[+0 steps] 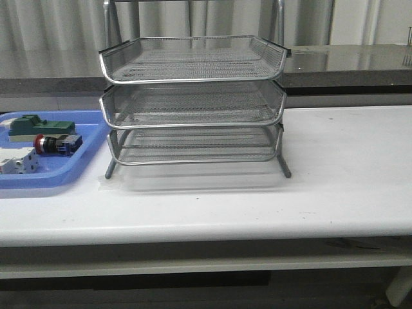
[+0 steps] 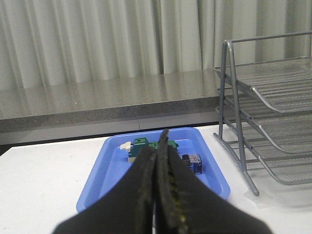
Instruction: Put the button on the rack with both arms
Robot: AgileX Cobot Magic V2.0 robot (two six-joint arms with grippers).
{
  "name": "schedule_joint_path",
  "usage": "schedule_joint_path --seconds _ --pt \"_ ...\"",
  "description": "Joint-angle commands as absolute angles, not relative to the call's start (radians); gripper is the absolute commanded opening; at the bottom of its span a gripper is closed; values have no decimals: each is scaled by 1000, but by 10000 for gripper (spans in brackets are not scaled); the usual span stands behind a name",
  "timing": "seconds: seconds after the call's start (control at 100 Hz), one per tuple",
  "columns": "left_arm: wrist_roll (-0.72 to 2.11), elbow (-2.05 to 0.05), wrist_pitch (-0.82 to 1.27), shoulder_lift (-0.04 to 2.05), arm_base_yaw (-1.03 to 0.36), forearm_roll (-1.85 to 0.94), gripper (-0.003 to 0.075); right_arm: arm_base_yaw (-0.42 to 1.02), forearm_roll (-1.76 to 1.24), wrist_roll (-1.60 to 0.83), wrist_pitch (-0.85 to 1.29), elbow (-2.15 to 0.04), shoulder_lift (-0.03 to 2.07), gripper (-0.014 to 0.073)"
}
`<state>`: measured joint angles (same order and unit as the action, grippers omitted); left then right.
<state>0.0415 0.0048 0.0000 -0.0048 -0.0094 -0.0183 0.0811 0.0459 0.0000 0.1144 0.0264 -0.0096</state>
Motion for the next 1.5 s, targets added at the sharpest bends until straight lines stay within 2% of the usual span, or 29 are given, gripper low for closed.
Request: schedule_joint_path --seconds 0.0,0.66,0.96,1.18,1.49 --pt "31 38 -78 -35 -17 -19 -20 77 46 0 30 28 -26 -65" --pt "31 38 -78 -35 -17 -19 -20 77 46 0 30 28 -26 -65" --pt "31 38 -78 -35 -17 -19 -20 77 46 0 -36 -18 -20 -65" --pt "31 38 -78 -35 -17 -19 -20 77 46 0 160 -204 96 -65" --pt "31 38 -78 -35 -17 -19 -20 77 -25 0 479 -541 484 -65"
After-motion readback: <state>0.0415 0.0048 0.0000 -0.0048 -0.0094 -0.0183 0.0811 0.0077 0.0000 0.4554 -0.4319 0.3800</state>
